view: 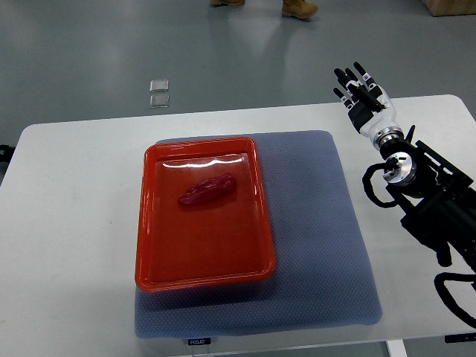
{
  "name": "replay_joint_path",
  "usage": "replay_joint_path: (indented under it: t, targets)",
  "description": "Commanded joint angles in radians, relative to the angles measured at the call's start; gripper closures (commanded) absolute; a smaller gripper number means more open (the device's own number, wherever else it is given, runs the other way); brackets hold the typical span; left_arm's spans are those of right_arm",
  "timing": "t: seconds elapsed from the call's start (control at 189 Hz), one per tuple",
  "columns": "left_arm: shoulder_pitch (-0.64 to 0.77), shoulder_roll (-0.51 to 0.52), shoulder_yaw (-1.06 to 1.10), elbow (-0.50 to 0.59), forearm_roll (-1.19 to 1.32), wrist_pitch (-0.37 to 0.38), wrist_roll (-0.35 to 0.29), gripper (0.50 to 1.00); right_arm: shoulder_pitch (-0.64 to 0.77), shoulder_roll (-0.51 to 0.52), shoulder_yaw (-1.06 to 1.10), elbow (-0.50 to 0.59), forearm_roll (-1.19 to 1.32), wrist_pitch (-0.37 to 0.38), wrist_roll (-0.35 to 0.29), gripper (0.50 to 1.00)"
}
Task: Place red pepper on red tray
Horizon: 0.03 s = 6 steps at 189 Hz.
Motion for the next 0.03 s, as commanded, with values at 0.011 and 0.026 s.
replay_joint_path:
  t: [0.011, 0.026]
  targets:
    - [0.000, 0.000, 0.000, 0.000, 0.000, 0.000, 0.000, 0.500, -0.005, 0.002, 0.000, -0.002, 0.001, -0.005, 0.003, 0.585]
    - [0.000, 0.000, 0.000, 0.000, 0.000, 0.000, 0.000, 0.500, -0.005, 0.002, 0.000, -0.002, 0.002, -0.005, 0.003, 0.585]
